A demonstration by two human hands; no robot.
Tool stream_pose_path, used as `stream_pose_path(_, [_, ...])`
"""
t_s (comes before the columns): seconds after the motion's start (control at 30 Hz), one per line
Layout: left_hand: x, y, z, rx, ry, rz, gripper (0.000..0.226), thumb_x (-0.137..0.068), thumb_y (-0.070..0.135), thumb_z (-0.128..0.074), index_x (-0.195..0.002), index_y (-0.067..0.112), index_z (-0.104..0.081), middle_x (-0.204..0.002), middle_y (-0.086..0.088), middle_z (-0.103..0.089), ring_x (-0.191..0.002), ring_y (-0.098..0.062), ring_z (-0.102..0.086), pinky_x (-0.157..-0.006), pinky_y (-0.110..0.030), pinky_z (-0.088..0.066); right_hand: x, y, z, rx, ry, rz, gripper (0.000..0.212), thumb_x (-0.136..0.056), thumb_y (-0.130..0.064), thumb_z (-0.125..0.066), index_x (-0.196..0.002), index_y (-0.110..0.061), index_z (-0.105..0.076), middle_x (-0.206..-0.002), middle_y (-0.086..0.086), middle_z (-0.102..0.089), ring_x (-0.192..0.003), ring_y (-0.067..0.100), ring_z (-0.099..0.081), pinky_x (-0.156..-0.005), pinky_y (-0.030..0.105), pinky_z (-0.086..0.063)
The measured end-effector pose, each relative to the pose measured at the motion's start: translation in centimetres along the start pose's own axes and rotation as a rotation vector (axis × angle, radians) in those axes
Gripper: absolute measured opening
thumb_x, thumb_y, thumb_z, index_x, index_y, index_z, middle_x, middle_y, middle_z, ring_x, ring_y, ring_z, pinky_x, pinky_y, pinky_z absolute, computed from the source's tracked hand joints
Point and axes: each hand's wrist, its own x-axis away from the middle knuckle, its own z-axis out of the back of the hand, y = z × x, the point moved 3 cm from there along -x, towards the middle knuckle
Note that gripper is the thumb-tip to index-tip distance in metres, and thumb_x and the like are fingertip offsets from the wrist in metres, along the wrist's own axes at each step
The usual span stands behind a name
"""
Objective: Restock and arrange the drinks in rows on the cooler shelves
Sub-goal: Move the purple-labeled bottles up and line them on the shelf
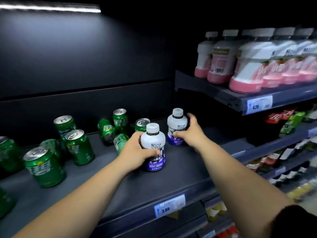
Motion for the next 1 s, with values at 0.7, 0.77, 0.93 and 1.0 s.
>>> stream_pose_path(0.7, [-0.3,-0.7,0.2,0.067,0.042,0.038,0.065,-0.061,0.019,-0.092,-0.115,0.019,-0.055,-0.108,0.000,-0.071,-0.104,-0.018,-0.068,-0.087,-0.031,-0.055,1.7,2.2,-0.8,-0.129,-0.131,0.095,0.073,-0.065,-0.014,-0.090,-0.125,-0.032,-0.053,-0.113,-0.010,-0.070,-0.104,0.006,-0.066,-0.095,0.032,-0.053])
stream_pose_path(0.77, [0.3,-0.1,1.1,0.090,0.067,0.017,0.075,-0.049,0.030,-0.092,-0.115,0.020,-0.056,-0.108,0.000,-0.073,-0.104,-0.017,-0.069,-0.090,-0.036,-0.056,2.5,0.9,-0.3,-0.189,-0.136,0.084,0.062,-0.068,-0.011,-0.088,-0.119,-0.027,-0.057,-0.109,-0.004,-0.073,-0.099,0.011,-0.071,-0.090,0.035,-0.057])
stream_pose_path(0.93, [3.2,4.1,5.4,0.187,0.154,-0.119,0.080,-0.042,0.038,-0.090,-0.114,0.019,-0.060,-0.105,0.002,-0.076,-0.098,-0.016,-0.072,-0.085,-0.036,-0.057,6.1,-6.0,0.3,-0.275,-0.165,0.196,0.052,-0.074,-0.002,-0.083,-0.117,-0.018,-0.060,-0.104,0.001,-0.075,-0.093,0.015,-0.073,-0.073,0.026,-0.057])
stream_pose_path(1.0, [5.2,6.3,7.9,0.196,0.195,-0.194,0.077,-0.041,0.039,-0.087,-0.111,0.018,-0.061,-0.102,0.003,-0.076,-0.093,-0.013,-0.072,-0.078,-0.029,-0.056,8.3,-9.4,-0.1,-0.292,-0.189,0.258,0.051,-0.074,-0.001,-0.083,-0.118,-0.017,-0.060,-0.104,0.001,-0.075,-0.092,0.013,-0.073,-0.072,0.024,-0.057])
